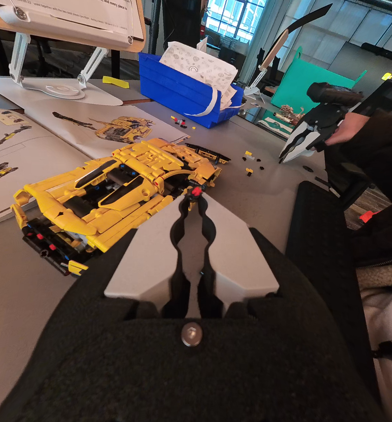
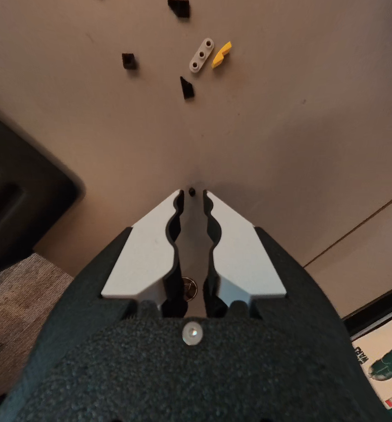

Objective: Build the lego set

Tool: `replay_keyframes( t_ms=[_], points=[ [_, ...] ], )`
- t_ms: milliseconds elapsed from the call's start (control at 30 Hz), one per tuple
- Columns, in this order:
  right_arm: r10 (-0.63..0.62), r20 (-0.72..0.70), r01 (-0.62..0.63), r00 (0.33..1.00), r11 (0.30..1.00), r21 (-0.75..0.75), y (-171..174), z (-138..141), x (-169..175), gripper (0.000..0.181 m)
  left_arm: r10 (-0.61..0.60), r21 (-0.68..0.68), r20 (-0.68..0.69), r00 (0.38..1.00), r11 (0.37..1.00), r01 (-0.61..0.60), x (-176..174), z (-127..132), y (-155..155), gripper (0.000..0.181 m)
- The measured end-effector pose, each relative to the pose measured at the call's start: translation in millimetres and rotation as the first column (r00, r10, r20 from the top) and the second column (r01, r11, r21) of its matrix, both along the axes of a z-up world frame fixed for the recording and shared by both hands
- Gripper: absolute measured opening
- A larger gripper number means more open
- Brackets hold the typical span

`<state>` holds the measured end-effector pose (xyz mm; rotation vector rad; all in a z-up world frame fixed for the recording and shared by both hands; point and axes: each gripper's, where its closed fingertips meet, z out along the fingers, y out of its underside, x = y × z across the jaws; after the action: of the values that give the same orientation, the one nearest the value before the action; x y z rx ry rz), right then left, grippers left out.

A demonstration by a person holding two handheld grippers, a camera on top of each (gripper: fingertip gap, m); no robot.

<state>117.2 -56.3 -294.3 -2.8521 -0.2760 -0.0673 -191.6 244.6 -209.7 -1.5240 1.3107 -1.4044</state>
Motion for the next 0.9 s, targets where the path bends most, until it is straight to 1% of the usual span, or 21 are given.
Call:
replay_keyframes(
  t_ms=[167,267,333,433,500,533,600,700,733,800,900],
  points=[
    [0.004,-0.011,-0.004,1.000,1.000,0.002,1.9,-1.4,-0.9,0.014,0.000,0.000,-0.001,1.000,1.000,0.000,0.2,-0.1,-0.1,0.007],
    [0.012,-0.014,-0.012,1.000,1.000,0.001,1.9,-2.3,-1.9,0.006,0.000,0.000,-0.002,1.000,1.000,0.000,0.2,-0.3,-0.2,0.007],
    [0.017,0.002,-0.017,1.000,1.000,0.013,3.4,-1.5,-0.7,0.005,-0.002,-0.001,-0.001,1.000,1.000,0.002,0.3,-0.2,-0.4,0.007],
    [0.015,-0.012,-0.015,1.000,1.000,-0.001,1.9,-1.5,-2.2,0.005,-0.005,0.001,-0.002,1.000,1.000,0.005,0.7,-0.3,-1.2,0.007],
    [0.028,-0.019,-0.028,0.999,0.999,0.027,7.4,4.3,-6.6,0.005,-0.020,0.012,0.004,1.000,1.000,0.020,1.1,0.7,-4.3,0.007],
    [0.044,-0.029,-0.042,0.999,0.997,0.069,15.0,11.0,-12.3,0.005,-0.033,0.028,0.013,0.999,0.999,0.033,1.4,2.6,-7.4,0.007],
    [0.096,-0.092,-0.077,0.991,0.980,0.185,38.3,31.6,-35.0,0.005,-0.066,0.091,0.045,0.997,0.994,0.062,2.5,9.0,-16.6,0.007],
    [0.249,-0.198,-0.163,0.948,0.915,0.368,83.1,71.9,-89.1,0.005,-0.141,0.196,0.095,0.985,0.973,0.120,3.8,19.1,-36.1,0.007],
    [0.315,-0.208,-0.203,0.926,0.881,0.427,99.2,85.6,-109.5,0.005,-0.163,0.224,0.104,0.981,0.965,0.137,4.1,21.0,-42.1,0.007],
    [0.457,-0.223,-0.283,0.861,0.795,0.537,130.2,111.6,-156.3,0.005,-0.209,0.277,0.118,0.971,0.946,0.170,3.9,23.9,-53.7,0.007],
    [0.637,-0.194,-0.383,0.746,0.648,0.658,171.3,137.6,-229.2,0.005,-0.237,0.326,0.139,0.962,0.928,0.181,2.9,28.4,-63.6,0.007]
  ],
)
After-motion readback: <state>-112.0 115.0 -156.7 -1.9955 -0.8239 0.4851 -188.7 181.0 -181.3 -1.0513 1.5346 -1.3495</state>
